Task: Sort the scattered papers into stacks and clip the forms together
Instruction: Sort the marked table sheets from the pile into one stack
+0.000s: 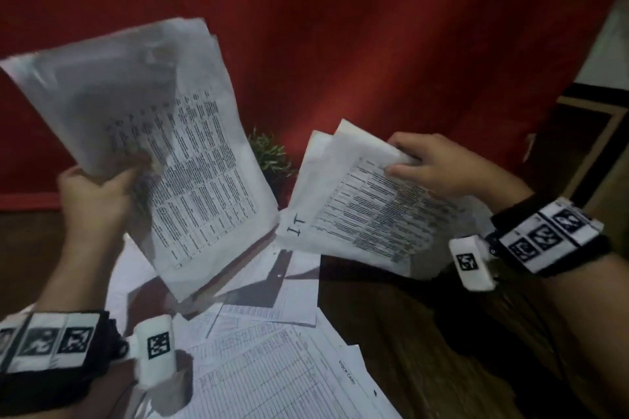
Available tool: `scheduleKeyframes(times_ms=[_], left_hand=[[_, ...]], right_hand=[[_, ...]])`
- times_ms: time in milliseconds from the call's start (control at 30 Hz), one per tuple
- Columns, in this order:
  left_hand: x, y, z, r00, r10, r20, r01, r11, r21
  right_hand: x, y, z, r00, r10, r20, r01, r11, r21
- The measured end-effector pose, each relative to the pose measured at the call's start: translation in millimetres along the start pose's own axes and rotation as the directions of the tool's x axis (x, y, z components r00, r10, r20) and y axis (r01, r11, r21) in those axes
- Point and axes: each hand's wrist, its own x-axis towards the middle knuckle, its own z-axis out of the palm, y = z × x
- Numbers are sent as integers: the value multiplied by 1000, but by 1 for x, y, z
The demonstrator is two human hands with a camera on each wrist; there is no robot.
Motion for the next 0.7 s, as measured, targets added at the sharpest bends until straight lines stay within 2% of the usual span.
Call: scheduleKeyframes(times_ms=[67, 100, 133, 233, 333, 433, 533, 633, 700], left_hand=[[-32, 9, 31, 990, 115, 85, -128, 977, 172], [-51, 11, 45, 979, 162, 126, -182, 970, 164], [-49, 5, 50, 980, 162, 119, -178, 976, 130], [-60, 0, 72, 976, 81, 200, -120, 974, 191], [-79, 12, 98, 963, -21, 270, -56, 961, 271], [-91, 20, 113, 903, -143, 405, 36, 965, 259], [-103, 26, 123, 872, -219, 437, 89, 950, 298], [-108, 26, 123, 868, -231, 439, 98, 948, 304], [-115, 27, 122, 863, -260, 432, 206, 964, 169]], right_hand=[[-10, -10, -14, 999, -13, -46, 24, 971, 237], [-14, -14, -17, 997, -13, -73, 39, 930, 365], [-16, -18, -17, 994, -2, -107, 54, 874, 484], [-15, -25, -4, 970, 97, -221, 99, 675, 731], [-4, -29, 30, 916, 266, -302, 141, 491, 860], [3, -31, 72, 854, 437, -284, 105, 389, 915], [0, -36, 104, 808, 499, -312, 113, 389, 914], [-5, -42, 117, 741, 508, -438, 179, 479, 859], [-8, -41, 119, 685, 507, -523, 200, 558, 805]])
